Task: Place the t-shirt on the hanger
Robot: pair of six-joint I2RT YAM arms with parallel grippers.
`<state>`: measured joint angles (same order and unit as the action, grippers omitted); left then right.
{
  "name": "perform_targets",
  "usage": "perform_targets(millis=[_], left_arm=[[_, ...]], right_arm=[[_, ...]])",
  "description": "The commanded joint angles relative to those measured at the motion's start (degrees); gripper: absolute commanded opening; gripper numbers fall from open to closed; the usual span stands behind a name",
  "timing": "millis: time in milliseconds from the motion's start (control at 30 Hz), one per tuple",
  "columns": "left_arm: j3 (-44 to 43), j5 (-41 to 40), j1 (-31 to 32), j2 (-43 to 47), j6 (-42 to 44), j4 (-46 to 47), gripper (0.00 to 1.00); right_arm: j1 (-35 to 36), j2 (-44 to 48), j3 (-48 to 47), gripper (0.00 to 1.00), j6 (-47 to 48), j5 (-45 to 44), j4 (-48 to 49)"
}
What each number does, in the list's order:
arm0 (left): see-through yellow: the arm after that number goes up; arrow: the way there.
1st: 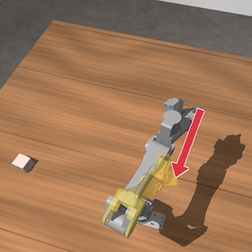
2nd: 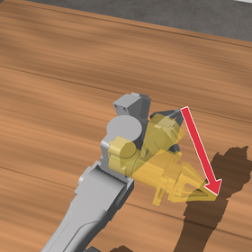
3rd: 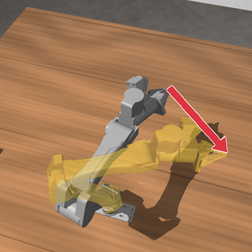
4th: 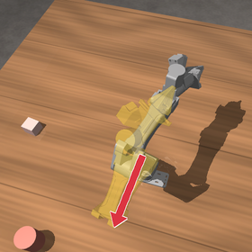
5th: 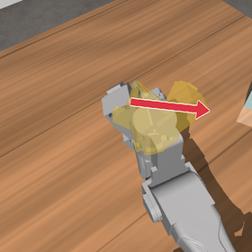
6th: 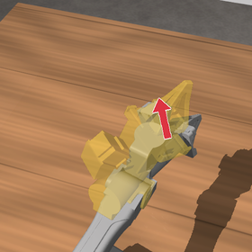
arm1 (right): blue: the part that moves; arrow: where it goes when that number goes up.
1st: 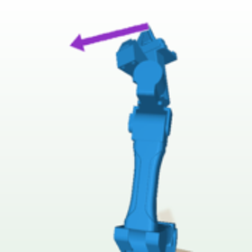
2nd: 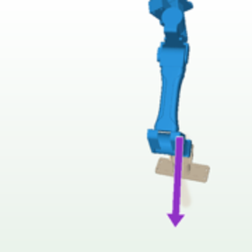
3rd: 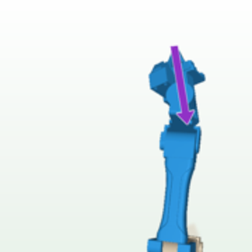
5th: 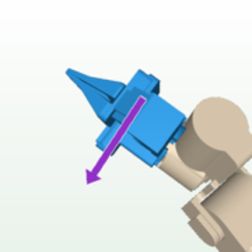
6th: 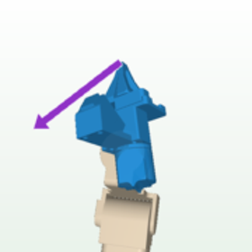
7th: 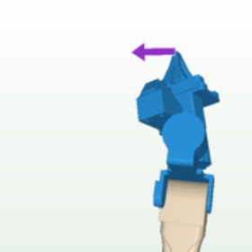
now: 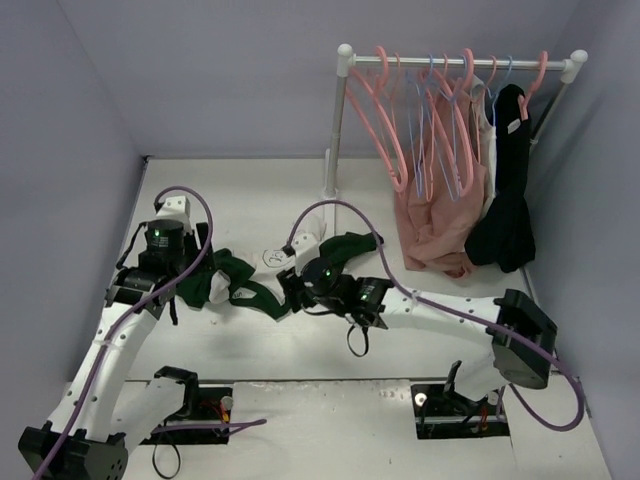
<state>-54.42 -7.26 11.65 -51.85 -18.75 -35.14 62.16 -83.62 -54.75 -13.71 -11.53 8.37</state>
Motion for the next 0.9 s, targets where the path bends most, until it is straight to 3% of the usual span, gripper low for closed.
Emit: perform_targets(millis=[0,100,867], left_arm=[[2.22,1.12,0.41,0.84,1.26,0.11,0.60],[2.56,1.38,0.66,1.01,1.56,0.24,0.53],[1.81,-0.50,4.57,-1.50,0.32,0.42,0.54]], right_arm=[[3.44,-6.49,1.35,0.56,-9.73,-5.81,8.90],[5.20,-11.06,0.72,0.58,-11.26,-6.34,11.70],[8.42,-23.09,-1.01,0.61,-16.39,-14.05,17.15]])
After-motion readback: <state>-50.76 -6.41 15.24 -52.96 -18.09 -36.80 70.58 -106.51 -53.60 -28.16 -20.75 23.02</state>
